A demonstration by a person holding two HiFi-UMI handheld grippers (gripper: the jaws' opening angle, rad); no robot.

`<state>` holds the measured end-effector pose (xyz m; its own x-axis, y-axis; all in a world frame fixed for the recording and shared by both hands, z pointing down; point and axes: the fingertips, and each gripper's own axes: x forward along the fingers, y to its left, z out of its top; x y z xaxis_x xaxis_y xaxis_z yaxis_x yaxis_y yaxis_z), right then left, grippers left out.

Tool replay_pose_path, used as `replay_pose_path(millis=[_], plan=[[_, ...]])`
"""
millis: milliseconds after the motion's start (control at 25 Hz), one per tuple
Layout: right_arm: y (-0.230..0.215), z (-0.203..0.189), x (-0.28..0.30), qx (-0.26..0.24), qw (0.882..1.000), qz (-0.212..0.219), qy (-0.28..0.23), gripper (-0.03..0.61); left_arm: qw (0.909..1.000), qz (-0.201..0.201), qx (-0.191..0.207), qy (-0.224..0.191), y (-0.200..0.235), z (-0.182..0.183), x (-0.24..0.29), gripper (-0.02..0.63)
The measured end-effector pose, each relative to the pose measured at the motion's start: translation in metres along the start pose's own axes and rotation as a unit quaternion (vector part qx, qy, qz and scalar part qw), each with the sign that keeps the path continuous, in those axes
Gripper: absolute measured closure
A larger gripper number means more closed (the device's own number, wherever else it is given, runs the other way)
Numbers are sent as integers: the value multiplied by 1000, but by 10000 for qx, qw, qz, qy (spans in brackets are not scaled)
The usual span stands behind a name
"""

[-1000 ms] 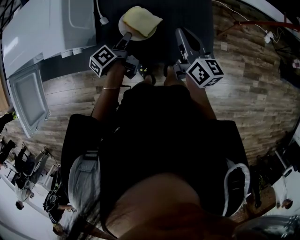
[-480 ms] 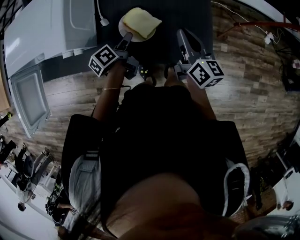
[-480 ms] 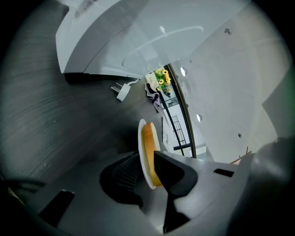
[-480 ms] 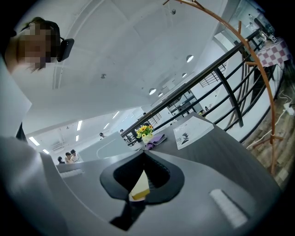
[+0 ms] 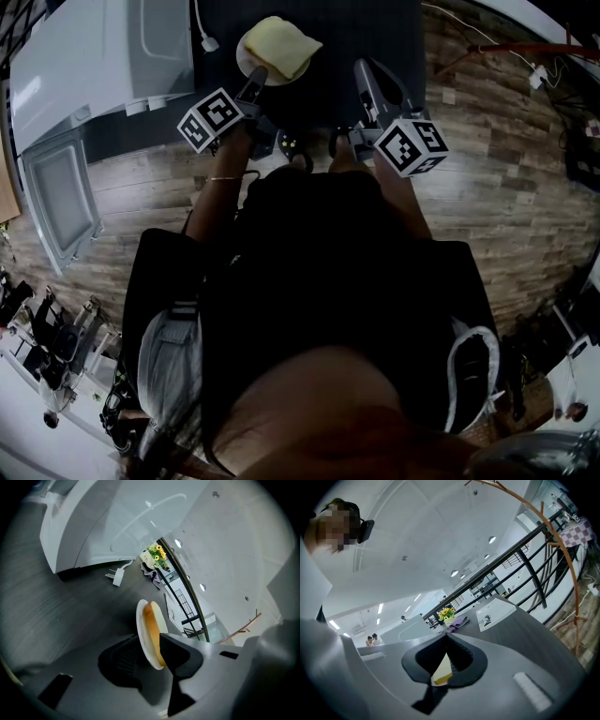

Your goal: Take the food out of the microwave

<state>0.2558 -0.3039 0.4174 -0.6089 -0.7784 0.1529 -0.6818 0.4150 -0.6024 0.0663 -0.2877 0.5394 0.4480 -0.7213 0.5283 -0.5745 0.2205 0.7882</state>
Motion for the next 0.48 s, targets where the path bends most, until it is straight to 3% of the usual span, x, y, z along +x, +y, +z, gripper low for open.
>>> replay_pose_path(millis=[240,480], plan=[[-2,1,-3,11,10000,-43,-31,578,9990,239,360,131,6,-3,1,480],[-3,2,-3,17,10000,-37,-49,578,9932,557,992,247,15,-3,0,467]])
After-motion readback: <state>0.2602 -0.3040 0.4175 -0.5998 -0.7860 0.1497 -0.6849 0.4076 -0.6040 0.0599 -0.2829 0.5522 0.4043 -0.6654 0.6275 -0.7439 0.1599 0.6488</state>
